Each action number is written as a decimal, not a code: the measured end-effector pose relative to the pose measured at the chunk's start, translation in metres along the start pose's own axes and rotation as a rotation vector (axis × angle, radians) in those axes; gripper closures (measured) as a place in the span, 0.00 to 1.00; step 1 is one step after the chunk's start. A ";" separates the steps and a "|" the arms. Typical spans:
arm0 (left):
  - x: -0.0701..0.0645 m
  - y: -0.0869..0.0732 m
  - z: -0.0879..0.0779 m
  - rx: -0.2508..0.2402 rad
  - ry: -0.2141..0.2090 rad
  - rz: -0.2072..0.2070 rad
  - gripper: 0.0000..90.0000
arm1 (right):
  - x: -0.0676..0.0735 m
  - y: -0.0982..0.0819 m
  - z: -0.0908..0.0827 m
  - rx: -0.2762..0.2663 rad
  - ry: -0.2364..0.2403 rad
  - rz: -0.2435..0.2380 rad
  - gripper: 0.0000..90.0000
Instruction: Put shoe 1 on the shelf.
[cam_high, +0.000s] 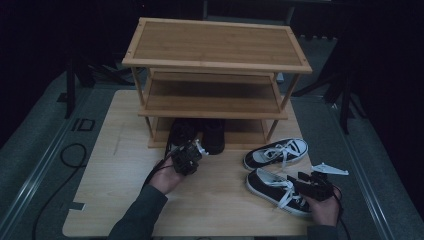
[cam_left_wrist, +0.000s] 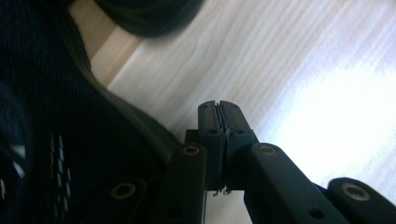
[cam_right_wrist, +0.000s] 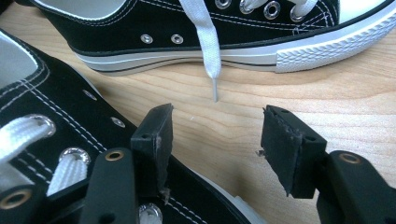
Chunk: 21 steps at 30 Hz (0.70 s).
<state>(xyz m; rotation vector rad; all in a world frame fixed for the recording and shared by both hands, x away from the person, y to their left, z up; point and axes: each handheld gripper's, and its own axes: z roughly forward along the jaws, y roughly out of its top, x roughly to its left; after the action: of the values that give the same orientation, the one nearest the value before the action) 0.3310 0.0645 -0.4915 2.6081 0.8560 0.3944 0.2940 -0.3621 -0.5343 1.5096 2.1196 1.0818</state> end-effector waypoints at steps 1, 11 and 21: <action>-0.001 -0.005 -0.002 -0.002 0.000 -0.003 0.98 | 0.000 0.000 0.000 0.000 0.000 0.000 0.48; 0.008 -0.045 -0.013 0.019 -0.002 -0.060 0.97 | 0.000 0.000 0.000 0.000 0.000 0.002 0.48; 0.023 -0.072 -0.020 0.036 0.007 -0.153 0.96 | 0.000 0.000 0.000 -0.001 -0.002 0.001 0.48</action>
<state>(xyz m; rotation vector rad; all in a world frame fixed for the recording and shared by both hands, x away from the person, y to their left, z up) 0.3051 0.1376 -0.5003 2.5530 1.0655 0.3498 0.2937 -0.3620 -0.5344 1.5111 2.1173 1.0812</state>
